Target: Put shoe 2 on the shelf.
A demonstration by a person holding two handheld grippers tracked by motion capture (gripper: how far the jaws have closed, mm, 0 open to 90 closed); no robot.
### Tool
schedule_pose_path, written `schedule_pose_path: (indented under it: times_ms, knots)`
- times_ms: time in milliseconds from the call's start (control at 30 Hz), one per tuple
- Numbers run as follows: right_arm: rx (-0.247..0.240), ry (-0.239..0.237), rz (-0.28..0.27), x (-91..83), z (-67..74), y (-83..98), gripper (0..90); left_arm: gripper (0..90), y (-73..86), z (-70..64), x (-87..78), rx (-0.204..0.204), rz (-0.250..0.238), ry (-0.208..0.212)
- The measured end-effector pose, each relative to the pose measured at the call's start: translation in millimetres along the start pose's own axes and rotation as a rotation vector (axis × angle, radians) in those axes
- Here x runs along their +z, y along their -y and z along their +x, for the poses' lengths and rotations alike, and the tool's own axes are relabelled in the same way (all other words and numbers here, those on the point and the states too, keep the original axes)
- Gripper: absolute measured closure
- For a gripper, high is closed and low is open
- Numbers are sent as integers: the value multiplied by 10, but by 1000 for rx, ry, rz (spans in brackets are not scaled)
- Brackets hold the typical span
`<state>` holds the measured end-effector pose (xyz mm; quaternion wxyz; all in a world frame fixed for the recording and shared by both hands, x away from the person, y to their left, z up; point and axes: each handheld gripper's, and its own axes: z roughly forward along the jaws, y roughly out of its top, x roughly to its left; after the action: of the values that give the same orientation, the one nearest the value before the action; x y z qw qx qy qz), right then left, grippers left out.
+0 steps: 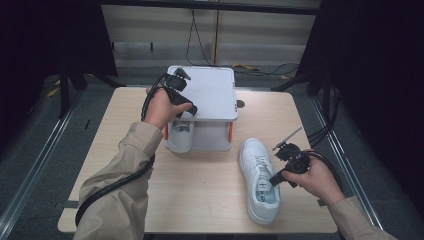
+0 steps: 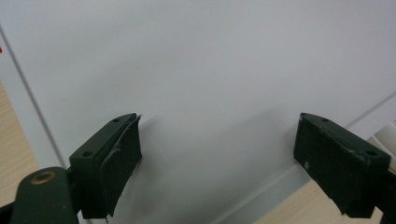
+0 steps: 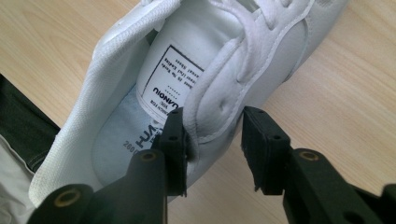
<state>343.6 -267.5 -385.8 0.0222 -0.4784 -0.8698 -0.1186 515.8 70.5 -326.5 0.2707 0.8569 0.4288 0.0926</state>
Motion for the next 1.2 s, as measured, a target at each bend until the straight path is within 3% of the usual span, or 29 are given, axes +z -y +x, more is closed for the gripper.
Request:
schedule_pose_path:
  times_ms: [133, 267, 433, 633, 733, 967, 1100, 1133, 1200]
  knots:
    - [22, 45, 6, -39, 69, 8, 814, 144, -1, 0, 0, 0, 1, 0]
    - [7, 107, -34, -78, 74, 14, 848, 144, -11, 1, 0, 2, 8, -1]
    - [-26, 96, -80, -198, 179, -41, 863, 141, -21, -7, 9, -6, 9, -3]
    - [-12, 32, -150, -306, 334, -221, 868, 140, -8, -5, 8, -3, -1, -2]
    - [-7, 26, -173, -326, 379, -301, 868, 140, -5, -5, 7, 1, -2, -1]
    - [40, 51, -208, -182, 435, -624, 866, 140, 4, -7, 6, 0, -8, -1]
    - [84, 26, -242, -32, 385, -752, 864, 141, 4, -10, 8, -5, -13, -3]
    - [87, 1, -239, 5, 384, -774, 862, 145, 5, -8, 9, -7, -12, -5]
    - [76, -1, -243, 52, 427, -780, 855, 145, 3, -14, 11, -7, -15, -6]
